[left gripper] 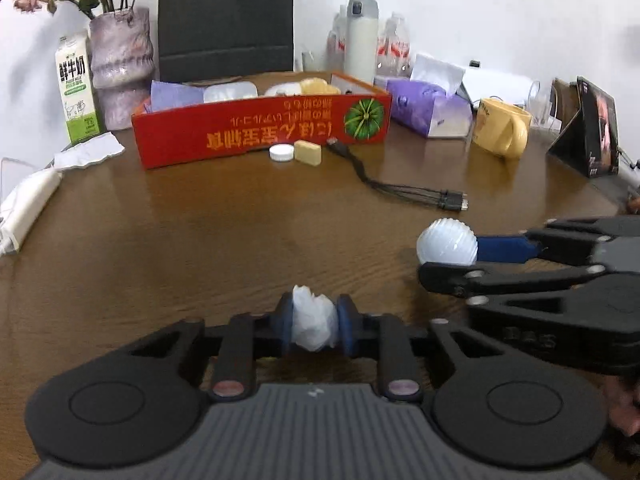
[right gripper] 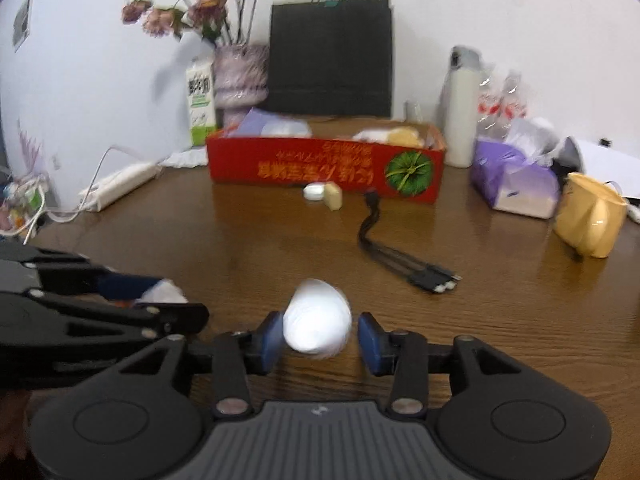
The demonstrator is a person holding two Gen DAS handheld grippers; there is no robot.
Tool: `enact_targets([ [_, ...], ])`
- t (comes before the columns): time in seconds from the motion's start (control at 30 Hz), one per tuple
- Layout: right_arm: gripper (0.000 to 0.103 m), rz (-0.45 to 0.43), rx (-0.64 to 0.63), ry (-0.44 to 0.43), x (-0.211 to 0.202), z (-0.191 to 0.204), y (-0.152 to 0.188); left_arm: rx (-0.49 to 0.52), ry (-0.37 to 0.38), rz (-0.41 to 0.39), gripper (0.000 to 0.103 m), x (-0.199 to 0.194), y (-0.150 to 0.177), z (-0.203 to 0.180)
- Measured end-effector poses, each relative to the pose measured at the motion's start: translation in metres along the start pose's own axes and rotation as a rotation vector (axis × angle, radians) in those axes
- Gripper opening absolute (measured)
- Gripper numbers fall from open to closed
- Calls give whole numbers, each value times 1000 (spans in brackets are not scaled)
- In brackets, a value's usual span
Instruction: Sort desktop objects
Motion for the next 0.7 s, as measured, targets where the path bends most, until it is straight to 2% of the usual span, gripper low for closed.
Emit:
enact_targets([
  [0.07, 39, 20, 3, 6, 9, 0, 0, -17, 25, -7, 21, -4, -1, -3],
  [0.1, 30, 31, 8, 9, 13, 1, 0, -18, 22, -22, 20, -9, -3, -3],
  [0.2, 30, 19, 25, -6, 16, 3, -3, -27, 4, -79, 20, -26, -13, -1],
  [0.3, 30, -11, 22, -21, 4, 8, -6, -54, 21, -112, 20, -42, -17, 0],
  [0.43, 30, -39, 37, -40, -23, 13, -5, -40, 47, -130, 20, -60, -9, 0],
  [0.47, 26, -41, 39, -43, -30, 15, -3, -23, 37, -134, 20, -67, -7, 2],
  [0.5, 15, -42, 36, -46, -36, 17, -1, -4, 28, -146, 20, -77, -6, 7],
  [0.63, 14, -63, 24, -49, -56, 24, 3, 38, -3, -201, 21, -123, -5, 47],
  [0.7, 14, -86, 11, -44, -63, 29, 0, 88, -51, -228, 20, -146, -4, 76],
])
Point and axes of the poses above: each gripper's, at about its wrist camera, not at the fingertips, and x roughly the way its jaws point, z to its left, y to its underside, the point moved 9 cm from there along x, roughly the way its jaws point, and after that the axes turned 10 degrees about -z, right-handed, at the moved point
